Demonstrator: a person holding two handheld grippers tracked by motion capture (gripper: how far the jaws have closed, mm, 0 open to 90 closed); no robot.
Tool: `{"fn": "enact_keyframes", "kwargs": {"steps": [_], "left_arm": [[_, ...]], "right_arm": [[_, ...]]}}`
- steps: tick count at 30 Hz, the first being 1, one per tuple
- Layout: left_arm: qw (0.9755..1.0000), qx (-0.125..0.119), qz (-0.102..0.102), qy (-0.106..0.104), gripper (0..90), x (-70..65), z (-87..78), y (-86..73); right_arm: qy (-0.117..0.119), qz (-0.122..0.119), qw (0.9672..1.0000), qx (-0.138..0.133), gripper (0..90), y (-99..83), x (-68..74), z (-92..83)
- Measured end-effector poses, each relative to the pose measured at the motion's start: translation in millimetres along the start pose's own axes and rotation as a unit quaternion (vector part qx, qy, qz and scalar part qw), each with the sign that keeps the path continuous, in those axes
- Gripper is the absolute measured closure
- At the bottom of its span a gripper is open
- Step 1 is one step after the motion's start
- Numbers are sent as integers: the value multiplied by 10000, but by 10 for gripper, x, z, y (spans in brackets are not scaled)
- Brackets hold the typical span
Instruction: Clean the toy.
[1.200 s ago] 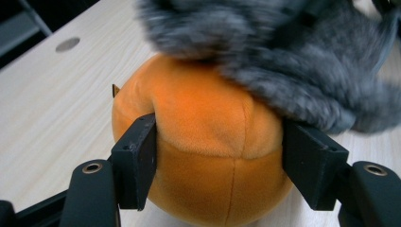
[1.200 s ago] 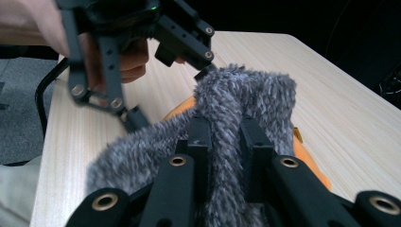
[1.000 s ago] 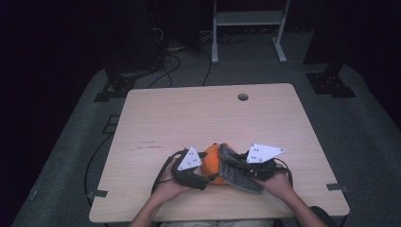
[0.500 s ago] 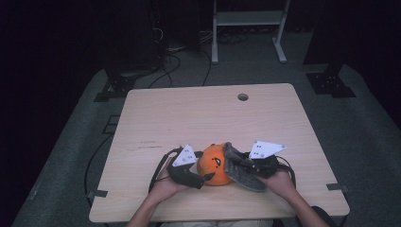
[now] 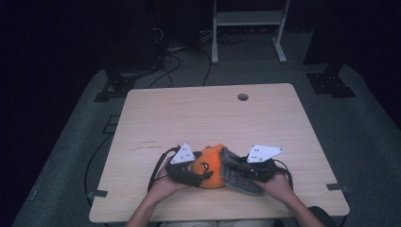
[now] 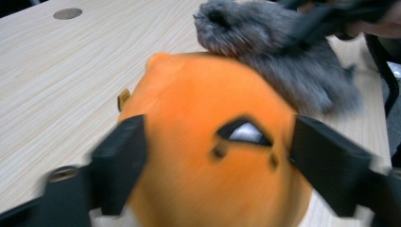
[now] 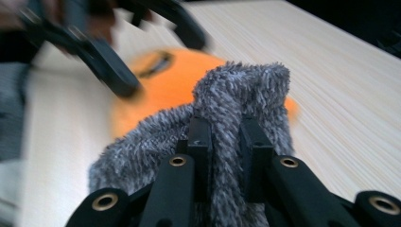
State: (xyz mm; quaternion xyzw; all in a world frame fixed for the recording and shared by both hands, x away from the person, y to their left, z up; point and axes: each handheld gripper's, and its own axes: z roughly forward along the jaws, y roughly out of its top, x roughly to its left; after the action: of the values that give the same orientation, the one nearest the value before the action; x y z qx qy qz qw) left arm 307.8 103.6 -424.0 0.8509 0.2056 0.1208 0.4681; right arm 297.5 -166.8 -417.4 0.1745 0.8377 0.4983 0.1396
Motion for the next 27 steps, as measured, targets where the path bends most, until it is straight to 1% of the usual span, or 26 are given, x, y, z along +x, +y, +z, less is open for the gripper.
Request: {"fn": "enact_keyframes", "kwargs": {"steps": [1,2,4,5,6,7,8,9,10,11,13,14,15,16,17,18,20,21,23,24,25,27], "left_arm": [[10000,0,0,0,177,0,0,0],[9999,26,96,48,220,3,7,-23],[10000,18,84,38,260,14,-7,-40],[10000,19,71,25,260,22,-18,-50],[10000,11,85,31,273,26,-24,-60],[10000,-8,70,24,279,29,-30,-79],[10000,-8,70,24,281,29,-30,-79],[10000,-1,66,8,281,32,-33,-87],[10000,-5,68,-11,284,31,-31,-98],[10000,-3,74,-3,289,31,-28,-106],[10000,-8,30,-17,292,44,-26,-118],[10000,11,30,-21,293,58,-34,-123],[10000,11,30,-21,294,58,-34,-123],[10000,-5,-11,-47,294,75,-42,-136],[10000,-15,-36,-67,297,89,-49,-147],[9999,-33,-80,-100,300,107,-57,-161],[9999,-49,-88,-115,301,113,-57,-165],[9999,-59,-91,-130,301,113,-53,-167],[9999,-41,-17,-129,302,103,-48,-165],[9999,-45,3,-116,302,88,-44,-165],[9999,-45,3,-116,302,88,-44,-165],[9999,-5,23,-107,302,83,-40,-164]], "right_arm": [[0,0,10000,0,768,0,0,0],[-1,-128,9999,46,768,40,43,38],[-12,-124,9999,53,768,34,29,41],[-9,2,10000,62,769,11,-20,29],[-47,76,9999,75,769,-10,-65,10],[-219,140,9995,199,768,-57,-129,-30],[-241,214,9992,224,769,-86,-155,-45],[-241,214,9992,224,769,-86,-155,-45],[-203,304,9991,205,769,-104,-165,-55],[-78,337,9994,94,768,-101,-124,-66],[108,276,9995,-77,768,-55,-67,-51],[139,189,9997,-84,768,-28,-33,-31],[139,189,9997,-84,768,-28,-33,-31],[124,79,9999,-42,768,-13,-14,-7],[106,79,9999,-7,768,-14,-19,10],[66,251,9997,40,768,-44,-85,6],[-12,374,9992,106,768,-89,-136,-9],[-12,374,9992,106,768,-89,-136,-9],[-72,397,9990,217,768,-136,-159,-21],[-105,320,9991,258,768,-142,-135,-33],[-111,306,9991,271,768,-137,-124,-38],[-39,356,9992,168,768,-109,-97,-37]]}}
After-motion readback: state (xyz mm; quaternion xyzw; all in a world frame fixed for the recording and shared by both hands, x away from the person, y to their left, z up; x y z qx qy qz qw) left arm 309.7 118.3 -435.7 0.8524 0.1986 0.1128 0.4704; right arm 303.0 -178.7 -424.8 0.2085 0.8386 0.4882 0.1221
